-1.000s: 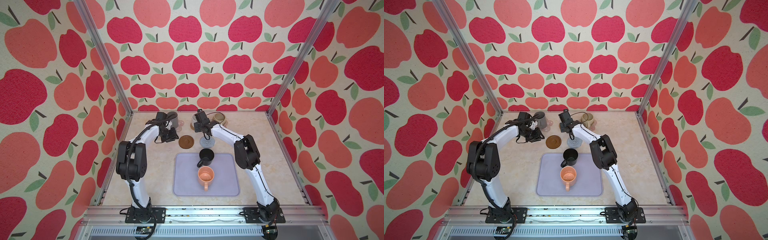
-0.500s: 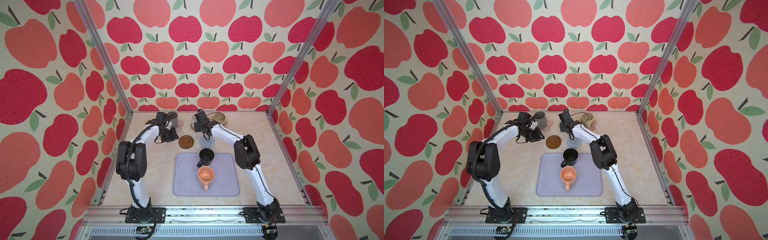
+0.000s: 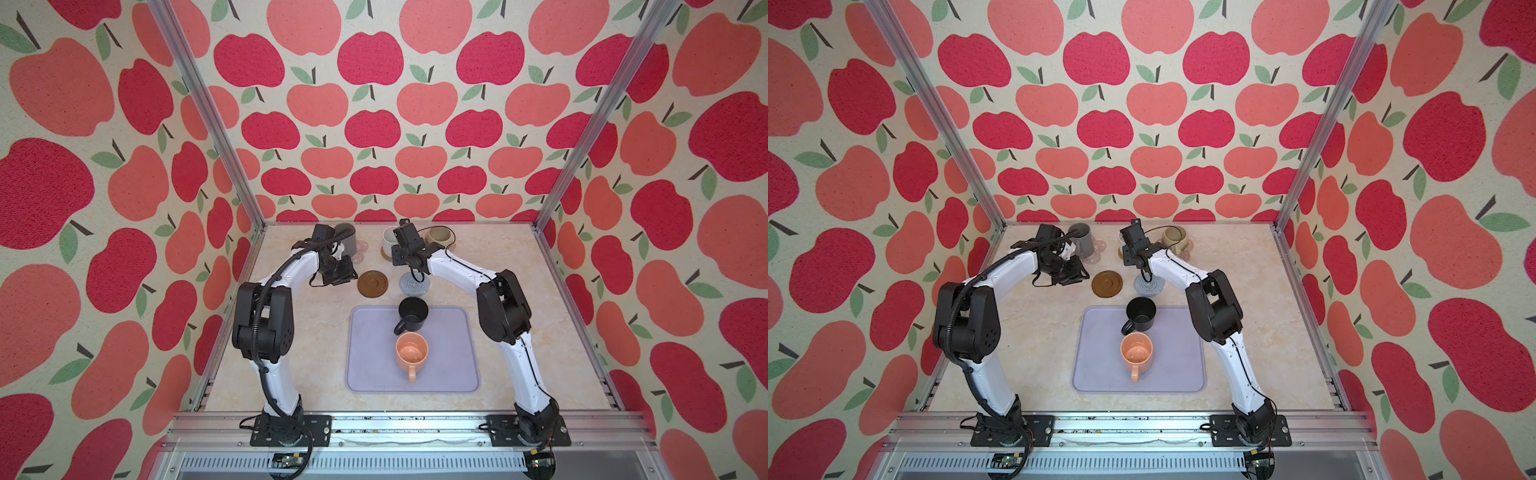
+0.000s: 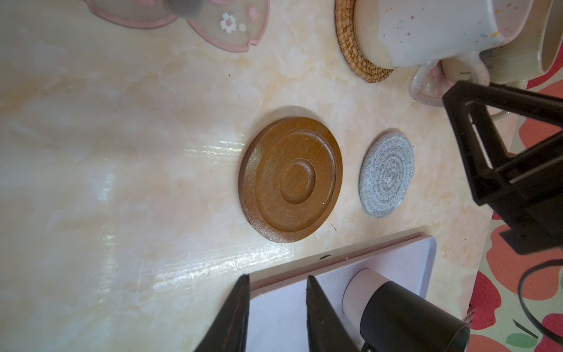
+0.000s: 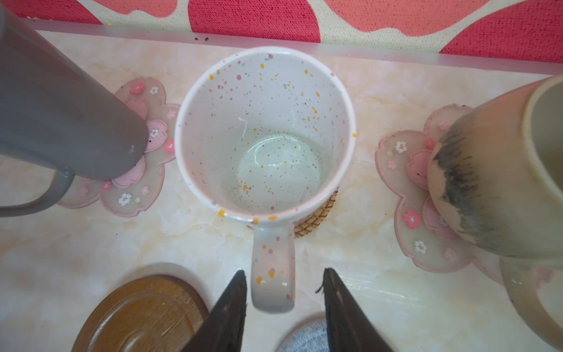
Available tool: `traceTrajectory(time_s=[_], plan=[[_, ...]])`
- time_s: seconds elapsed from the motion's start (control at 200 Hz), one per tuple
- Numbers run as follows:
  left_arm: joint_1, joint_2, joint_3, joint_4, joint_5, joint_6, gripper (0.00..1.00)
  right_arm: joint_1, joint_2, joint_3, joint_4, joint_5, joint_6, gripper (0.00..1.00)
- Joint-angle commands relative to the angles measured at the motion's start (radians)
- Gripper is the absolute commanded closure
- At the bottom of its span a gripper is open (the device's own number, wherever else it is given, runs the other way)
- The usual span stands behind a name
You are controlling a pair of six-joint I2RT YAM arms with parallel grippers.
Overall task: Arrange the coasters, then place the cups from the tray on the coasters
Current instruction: 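Open the right gripper and lift it away from the white speckled mug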
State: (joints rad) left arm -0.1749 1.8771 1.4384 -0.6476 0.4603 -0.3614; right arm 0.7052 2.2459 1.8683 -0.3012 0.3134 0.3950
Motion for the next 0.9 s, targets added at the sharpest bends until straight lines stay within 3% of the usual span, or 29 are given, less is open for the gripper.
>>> traceTrajectory(time_s=[0.0, 0.365, 0.896], plan=[[-0.009, -0.056, -0.016, -0.04, -0.018, 0.015, 0.66, 0.005, -0.112, -0.057, 0.039, 0.005, -0.003, 0.54], [-0.053, -0.194, -0.124, -0.08, -0.073, 0.065, 0.64, 0.004, -0.398, -0.361, 0.014, 0.003, -0.038, 0.51], [-0.255, -0.458, -0.346, -0.029, -0.188, 0.077, 0.58, 0.001, -0.833, -0.821, 0.001, 0.058, 0.03, 0.44]])
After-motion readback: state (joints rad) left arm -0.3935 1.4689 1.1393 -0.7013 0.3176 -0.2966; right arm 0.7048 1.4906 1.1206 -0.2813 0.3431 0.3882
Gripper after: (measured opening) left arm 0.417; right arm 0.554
